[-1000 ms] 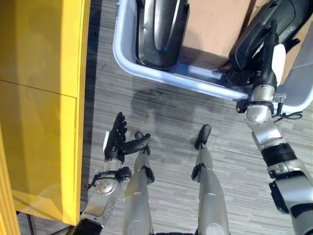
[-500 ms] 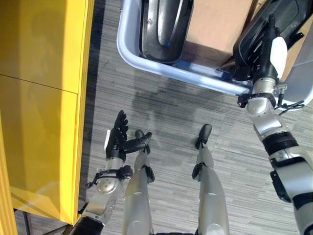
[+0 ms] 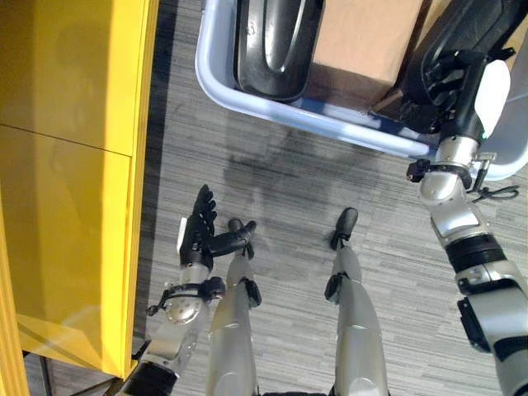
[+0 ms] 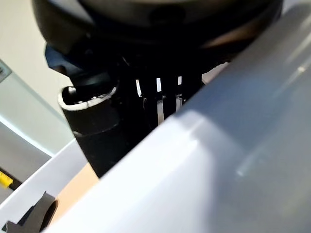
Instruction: Move parts from the plastic box to the shelf.
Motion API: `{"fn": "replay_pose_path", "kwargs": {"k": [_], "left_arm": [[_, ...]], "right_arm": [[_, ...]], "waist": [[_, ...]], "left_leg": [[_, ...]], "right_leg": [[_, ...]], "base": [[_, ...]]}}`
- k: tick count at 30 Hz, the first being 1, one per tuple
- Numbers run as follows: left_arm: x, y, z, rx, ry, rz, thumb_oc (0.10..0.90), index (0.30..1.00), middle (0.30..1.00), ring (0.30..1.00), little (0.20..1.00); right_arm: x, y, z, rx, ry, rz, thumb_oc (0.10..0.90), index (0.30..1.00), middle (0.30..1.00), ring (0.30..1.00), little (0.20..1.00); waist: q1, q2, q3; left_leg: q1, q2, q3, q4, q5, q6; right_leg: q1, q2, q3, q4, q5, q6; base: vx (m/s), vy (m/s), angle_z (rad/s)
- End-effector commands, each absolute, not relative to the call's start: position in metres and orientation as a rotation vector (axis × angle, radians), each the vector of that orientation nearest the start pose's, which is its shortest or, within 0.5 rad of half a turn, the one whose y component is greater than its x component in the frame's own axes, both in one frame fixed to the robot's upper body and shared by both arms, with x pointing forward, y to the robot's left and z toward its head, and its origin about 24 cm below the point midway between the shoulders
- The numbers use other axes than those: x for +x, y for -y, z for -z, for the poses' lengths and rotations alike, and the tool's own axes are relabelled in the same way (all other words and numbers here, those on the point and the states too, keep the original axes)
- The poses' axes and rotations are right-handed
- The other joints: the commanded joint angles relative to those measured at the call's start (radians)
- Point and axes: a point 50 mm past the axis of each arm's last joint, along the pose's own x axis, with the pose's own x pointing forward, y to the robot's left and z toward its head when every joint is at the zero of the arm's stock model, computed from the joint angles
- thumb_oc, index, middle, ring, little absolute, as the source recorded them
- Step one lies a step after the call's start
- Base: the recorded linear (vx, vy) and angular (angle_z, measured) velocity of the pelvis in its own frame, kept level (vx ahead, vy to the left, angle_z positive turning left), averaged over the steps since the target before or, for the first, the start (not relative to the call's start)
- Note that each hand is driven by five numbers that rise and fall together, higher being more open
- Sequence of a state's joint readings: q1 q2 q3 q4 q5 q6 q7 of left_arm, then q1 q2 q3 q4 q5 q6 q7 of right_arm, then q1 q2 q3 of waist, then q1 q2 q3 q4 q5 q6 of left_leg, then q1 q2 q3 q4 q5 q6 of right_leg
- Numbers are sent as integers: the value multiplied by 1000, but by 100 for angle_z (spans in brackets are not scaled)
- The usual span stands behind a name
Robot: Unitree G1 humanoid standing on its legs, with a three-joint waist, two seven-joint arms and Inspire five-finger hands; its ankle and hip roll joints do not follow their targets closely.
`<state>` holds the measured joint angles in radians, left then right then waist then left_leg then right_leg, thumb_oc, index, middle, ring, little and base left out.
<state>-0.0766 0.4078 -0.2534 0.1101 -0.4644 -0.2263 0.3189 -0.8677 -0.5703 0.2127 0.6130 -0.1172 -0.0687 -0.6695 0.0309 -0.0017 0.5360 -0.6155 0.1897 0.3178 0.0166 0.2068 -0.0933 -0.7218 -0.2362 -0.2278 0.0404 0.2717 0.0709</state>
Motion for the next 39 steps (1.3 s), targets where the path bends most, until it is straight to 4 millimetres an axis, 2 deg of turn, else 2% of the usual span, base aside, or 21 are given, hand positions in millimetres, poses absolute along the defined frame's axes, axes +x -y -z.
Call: {"fn": "replay_pose_path", "kwargs": {"k": [1,4,11,16,19,21,24,25,26,30,31,33,34,35,39], "left_arm": [[256,-183,-67,-79,186,-90,900,1000,1000,1000,1000],[256,-182,-66,-72,179,-82,900,1000,1000,1000,1000],[256,-184,-64,-65,170,-80,900,1000,1000,1000,1000],[256,-187,-64,-51,171,-88,900,1000,1000,1000,1000],[255,-192,-65,-30,173,-92,900,1000,1000,1000,1000],[253,-197,-62,-14,161,-91,900,1000,1000,1000,1000],[246,-207,-52,14,114,-101,900,1000,1000,1000,1000],[242,-211,-47,21,91,-105,900,1000,1000,1000,1000],[242,-211,-47,21,91,-104,900,1000,1000,1000,1000],[237,-215,-40,31,60,-107,900,1000,1000,1000,1000],[236,-217,-36,37,45,-119,900,1000,1000,1000,1000],[236,-218,-35,41,39,-121,900,1000,1000,1000,1000],[234,-220,-33,47,31,-130,900,1000,1000,1000,1000],[234,-220,-32,48,28,-130,900,1000,1000,1000,1000],[231,-222,-29,54,17,-143,900,1000,1000,1000,1000]], "right_arm": [[375,223,-191,-572,422,522,400,300,300,300,300],[371,226,-185,-538,416,542,400,300,300,300,300],[361,230,-186,-510,456,567,400,300,300,300,300],[347,232,-195,-569,540,568,400,300,300,300,300],[331,235,-202,-678,623,573,400,300,300,300,300],[319,236,-206,-749,674,551,400,300,300,300,300],[297,233,-211,-812,758,496,400,300,300,300,300],[287,231,-218,-831,806,461,400,300,300,300,300],[287,231,-218,-831,805,461,400,300,300,300,300],[276,226,-219,-821,839,413,400,300,300,300,300],[270,223,-218,-813,852,387,400,300,300,300,300],[268,222,-217,-816,851,374,400,300,300,300,300],[264,219,-214,-810,854,344,400,300,300,300,300],[263,219,-213,-810,851,342,400,300,300,300,300],[255,210,-201,-785,821,254,400,300,300,300,300]], "waist": [[7,27,-16],[6,24,-16],[3,18,-16],[-5,8,-16],[-10,-1,-21],[-16,-8,-43],[-22,-22,-123],[-26,-31,-169],[-26,-31,-169],[-38,-42,-240],[-44,-47,-275],[-47,-49,-291],[-53,-52,-320],[-52,-52,-320],[-67,-51,-380]], "left_leg": [[38,29,-21,61,-60,-31],[66,28,-25,57,-58,-32],[140,22,-30,51,-58,-32],[207,19,-34,41,-57,-34],[279,17,-37,31,-55,-36],[324,12,-39,14,-54,-36],[403,9,-38,-31,-42,-36],[448,14,-33,-52,-46,-40],[447,13,-33,-53,-41,-39],[492,14,-21,-75,-42,-40],[516,15,-15,-81,-45,-39],[528,16,-13,-82,-47,-39],[550,17,-7,-80,-54,-36],[554,16,-6,-81,-55,-36],[608,20,8,-76,-71,-27]], "right_leg": [[57,-38,12,145,-108,111],[88,-37,7,142,-108,112],[166,-37,-1,137,-109,114],[236,-38,-6,130,-109,118],[312,-40,-10,120,-110,120],[357,-41,-15,106,-109,123],[438,-45,-28,63,-99,131],[481,-46,-35,44,-104,138],[481,-46,-35,40,-99,136],[524,-48,-37,7,-92,143],[546,-46,-36,-3,-91,145],[555,-46,-36,-5,-92,146],[571,-43,-34,-3,-100,144],[574,-43,-33,-3,-101,145],[609,-36,-20,21,-135,138]], "base": [[0,0,0],[0,0,0],[0,0,0],[0,0,0],[0,0,0],[45,13,5],[86,7,1],[46,-3,-3],[56,-15,-5],[57,-10,0],[71,-7,-3],[72,-15,-4],[75,-14,-3],[73,-19,-1],[69,-29,-11]]}}
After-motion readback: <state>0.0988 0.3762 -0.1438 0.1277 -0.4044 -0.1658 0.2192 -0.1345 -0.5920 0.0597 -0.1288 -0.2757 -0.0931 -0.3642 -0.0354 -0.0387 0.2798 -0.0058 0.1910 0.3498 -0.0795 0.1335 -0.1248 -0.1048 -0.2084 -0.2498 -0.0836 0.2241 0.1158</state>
